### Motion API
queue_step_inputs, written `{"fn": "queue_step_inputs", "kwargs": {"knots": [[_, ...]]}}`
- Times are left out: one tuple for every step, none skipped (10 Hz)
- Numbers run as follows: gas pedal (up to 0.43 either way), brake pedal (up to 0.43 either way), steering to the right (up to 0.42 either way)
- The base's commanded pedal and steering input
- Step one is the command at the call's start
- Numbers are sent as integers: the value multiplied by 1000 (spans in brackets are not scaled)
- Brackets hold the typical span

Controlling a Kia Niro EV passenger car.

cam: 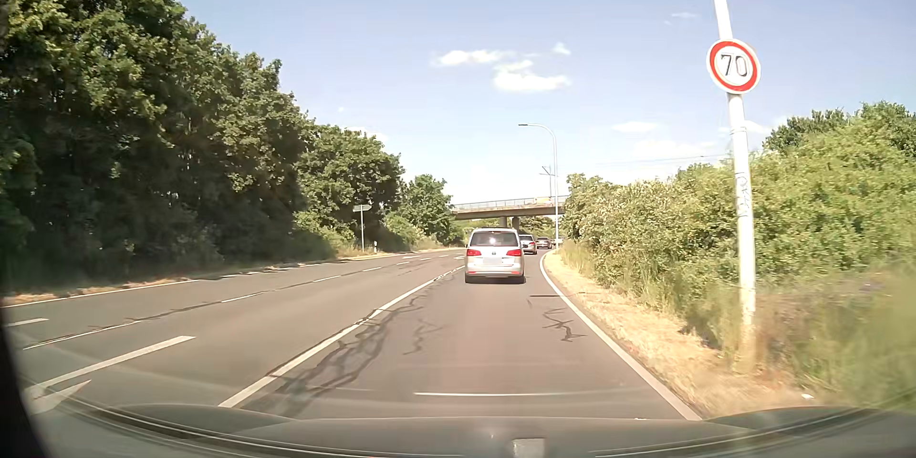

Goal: Follow the waypoints while adhering to traffic rules and regulations

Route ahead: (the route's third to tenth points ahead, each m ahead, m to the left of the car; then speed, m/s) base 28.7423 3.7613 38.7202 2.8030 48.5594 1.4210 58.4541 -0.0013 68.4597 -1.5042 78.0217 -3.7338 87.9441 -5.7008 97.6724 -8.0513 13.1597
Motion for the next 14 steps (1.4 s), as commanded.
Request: {"fn": "queue_step_inputs", "kwargs": {"knots": [[177,30,14],[177,30,14],[177,30,13],[177,30,14],[177,30,13],[177,30,14],[177,30,14],[177,30,13],[177,30,14],[177,30,14],[177,30,14],[177,30,13],[177,30,14],[177,30,13]]}}
